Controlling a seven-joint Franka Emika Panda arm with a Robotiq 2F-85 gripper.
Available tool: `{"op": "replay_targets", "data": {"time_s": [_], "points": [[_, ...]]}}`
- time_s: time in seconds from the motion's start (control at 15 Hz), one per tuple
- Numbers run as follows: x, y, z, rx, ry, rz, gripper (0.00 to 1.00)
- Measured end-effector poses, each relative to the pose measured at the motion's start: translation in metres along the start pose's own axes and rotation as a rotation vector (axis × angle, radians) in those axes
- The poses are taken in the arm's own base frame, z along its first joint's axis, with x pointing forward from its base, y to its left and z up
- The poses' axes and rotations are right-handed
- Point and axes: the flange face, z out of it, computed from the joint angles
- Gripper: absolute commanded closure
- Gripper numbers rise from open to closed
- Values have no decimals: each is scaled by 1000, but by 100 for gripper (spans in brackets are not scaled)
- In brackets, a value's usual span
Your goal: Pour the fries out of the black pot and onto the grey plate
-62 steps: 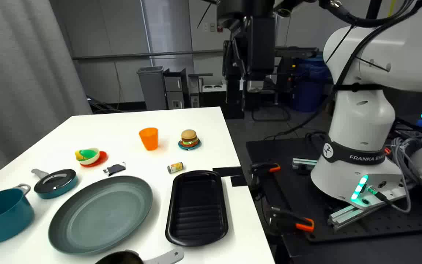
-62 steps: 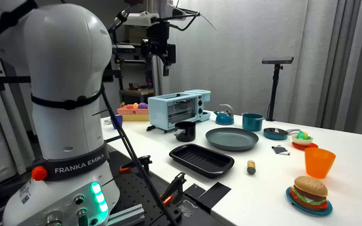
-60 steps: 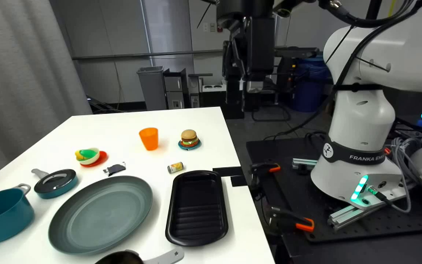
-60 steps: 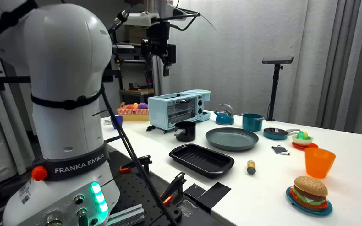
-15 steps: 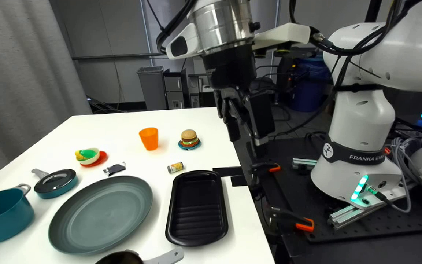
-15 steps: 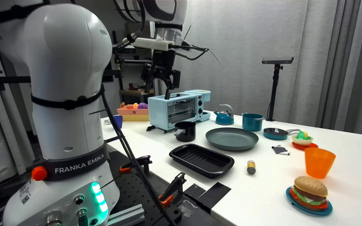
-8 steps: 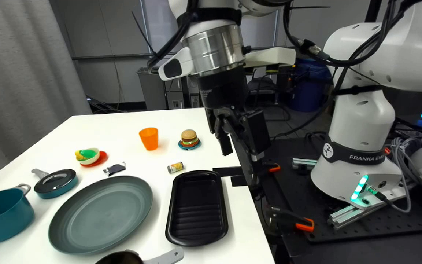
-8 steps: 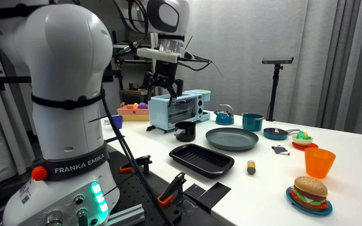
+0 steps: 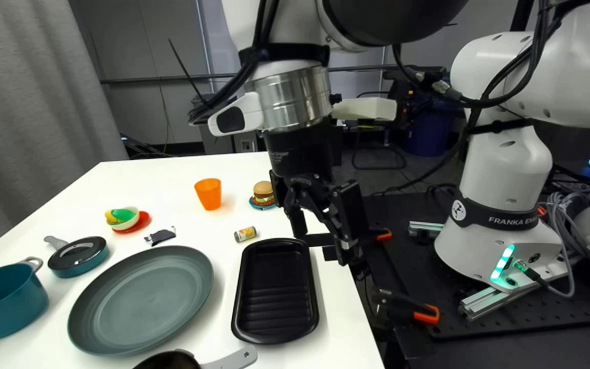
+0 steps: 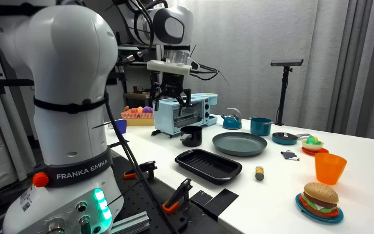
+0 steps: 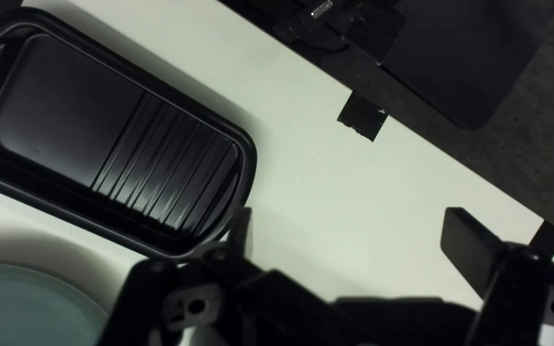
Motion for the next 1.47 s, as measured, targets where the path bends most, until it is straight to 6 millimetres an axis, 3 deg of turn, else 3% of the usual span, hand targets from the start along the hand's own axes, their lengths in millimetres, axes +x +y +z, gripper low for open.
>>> {"op": "replay_targets", "data": {"time_s": [1.0,1.47], "points": [[21,35,68,-70,64,34,0],[30,36,80,-63,61,45,0]]}}
